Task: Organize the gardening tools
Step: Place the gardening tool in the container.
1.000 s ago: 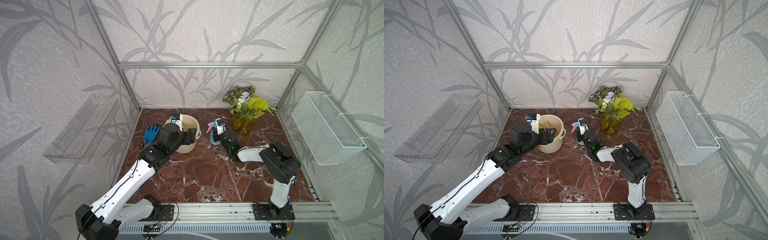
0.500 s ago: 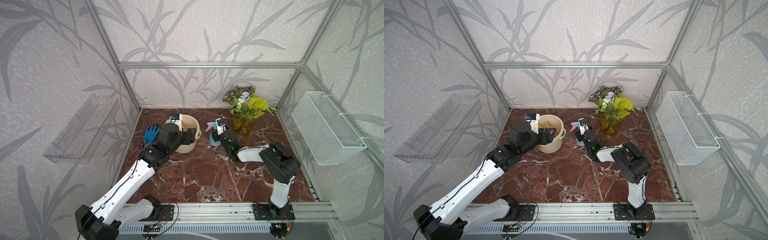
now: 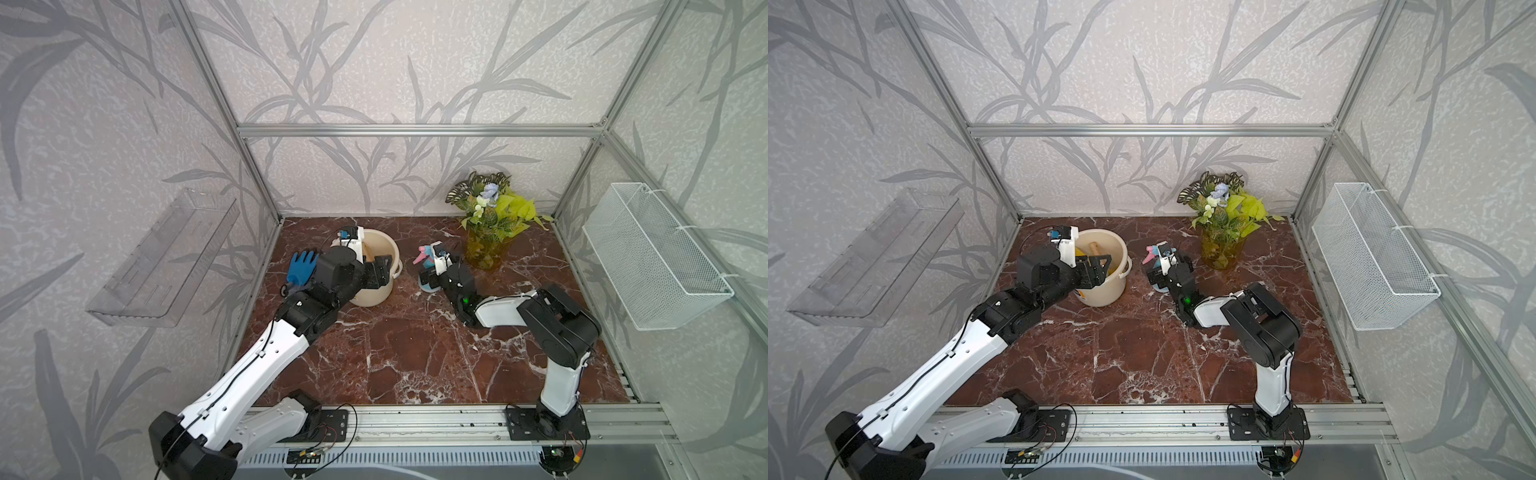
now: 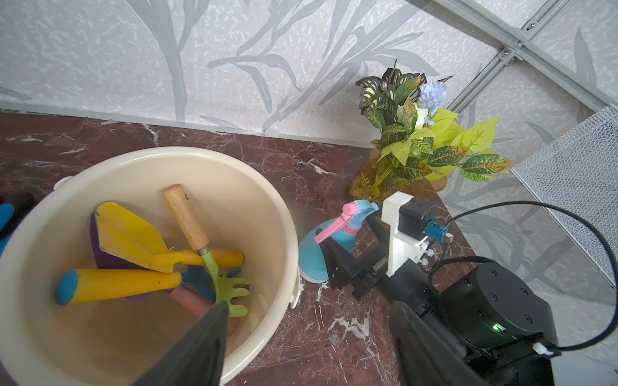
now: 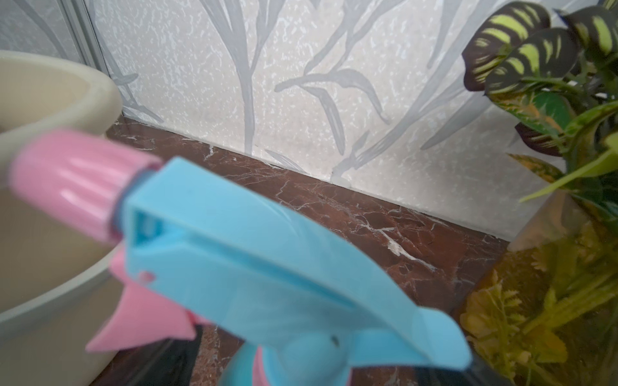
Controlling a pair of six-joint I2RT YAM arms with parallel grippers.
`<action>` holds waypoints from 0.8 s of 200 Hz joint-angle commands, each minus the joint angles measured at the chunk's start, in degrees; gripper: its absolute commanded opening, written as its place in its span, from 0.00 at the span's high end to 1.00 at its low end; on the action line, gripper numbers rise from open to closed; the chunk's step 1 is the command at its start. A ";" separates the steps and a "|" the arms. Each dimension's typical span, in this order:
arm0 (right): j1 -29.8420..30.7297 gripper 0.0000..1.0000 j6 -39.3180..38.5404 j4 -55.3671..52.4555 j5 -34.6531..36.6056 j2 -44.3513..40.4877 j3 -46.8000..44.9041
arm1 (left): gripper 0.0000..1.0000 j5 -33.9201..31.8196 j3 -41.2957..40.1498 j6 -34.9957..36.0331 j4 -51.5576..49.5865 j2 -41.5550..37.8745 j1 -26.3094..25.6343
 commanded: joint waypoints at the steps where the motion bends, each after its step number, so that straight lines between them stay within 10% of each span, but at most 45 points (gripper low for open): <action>1: 0.34 0.01 0.06 0.64 0.85 -2.33 -1.39 | 0.22 0.55 -0.66 -0.44 1.21 -0.84 0.23; 160: 2.52 0.01 0.34 -8.27 -0.60 -15.73 -9.30 | 0.19 -0.58 -0.53 -0.41 0.85 -1.00 0.35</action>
